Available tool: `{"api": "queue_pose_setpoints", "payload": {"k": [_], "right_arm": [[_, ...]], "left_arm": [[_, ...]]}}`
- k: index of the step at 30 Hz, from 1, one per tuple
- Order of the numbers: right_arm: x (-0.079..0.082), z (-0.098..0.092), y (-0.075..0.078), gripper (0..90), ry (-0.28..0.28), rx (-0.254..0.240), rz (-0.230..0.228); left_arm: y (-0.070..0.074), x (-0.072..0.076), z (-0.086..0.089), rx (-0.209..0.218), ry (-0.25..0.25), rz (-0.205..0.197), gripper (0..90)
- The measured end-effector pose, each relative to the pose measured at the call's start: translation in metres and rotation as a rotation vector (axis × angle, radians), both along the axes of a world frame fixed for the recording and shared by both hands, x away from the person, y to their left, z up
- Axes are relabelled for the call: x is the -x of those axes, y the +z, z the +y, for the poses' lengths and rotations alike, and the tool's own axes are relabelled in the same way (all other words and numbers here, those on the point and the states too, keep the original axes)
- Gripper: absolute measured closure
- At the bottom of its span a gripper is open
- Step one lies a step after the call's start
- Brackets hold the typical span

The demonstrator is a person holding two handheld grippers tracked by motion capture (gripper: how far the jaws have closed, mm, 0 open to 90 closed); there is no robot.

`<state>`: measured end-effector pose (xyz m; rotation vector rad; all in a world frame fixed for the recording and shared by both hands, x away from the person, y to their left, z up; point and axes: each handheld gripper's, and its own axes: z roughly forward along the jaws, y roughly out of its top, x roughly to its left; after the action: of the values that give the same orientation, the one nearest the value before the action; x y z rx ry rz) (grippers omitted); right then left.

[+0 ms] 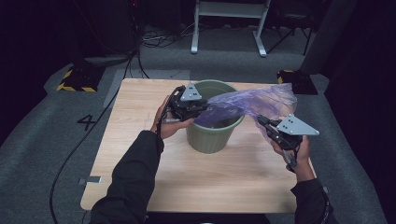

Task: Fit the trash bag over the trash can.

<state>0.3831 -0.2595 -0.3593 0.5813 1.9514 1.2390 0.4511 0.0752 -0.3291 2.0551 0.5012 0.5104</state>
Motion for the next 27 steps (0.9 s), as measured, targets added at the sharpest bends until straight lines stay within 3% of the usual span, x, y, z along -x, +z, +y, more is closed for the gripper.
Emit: {"api": "queue_pose_setpoints", "payload": {"k": [3, 5, 8, 9, 12, 19, 27], "right_arm": [[0.002, 0.001, 0.001, 90.0, 0.009, -0.010, -0.003], [0.004, 0.002, 0.003, 90.0, 0.019, -0.012, -0.010], [0.008, 0.004, 0.007, 90.0, 0.027, -0.009, -0.021], [0.008, 0.005, 0.008, 90.0, 0.031, -0.011, -0.023], [0.010, 0.008, 0.012, 90.0, 0.032, -0.014, -0.023], [0.011, 0.020, 0.015, 90.0, 0.050, 0.012, -0.026], [0.017, 0.035, 0.018, 90.0, 0.090, 0.036, -0.033]], "left_arm": [[0.002, 0.002, -0.001, 0.029, -0.003, -0.011, 54.1], [0.004, 0.003, -0.001, 0.066, -0.033, -0.010, 44.8], [0.007, 0.007, -0.002, 0.098, 0.000, -0.023, 29.0], [0.008, 0.008, -0.002, 0.120, -0.012, -0.019, 27.8], [0.010, 0.013, -0.007, 0.117, -0.036, -0.031, 24.4], [0.012, 0.027, -0.026, 0.082, -0.116, -0.041, 24.5], [0.013, 0.042, -0.044, 0.053, -0.167, -0.067, 30.4]]}}
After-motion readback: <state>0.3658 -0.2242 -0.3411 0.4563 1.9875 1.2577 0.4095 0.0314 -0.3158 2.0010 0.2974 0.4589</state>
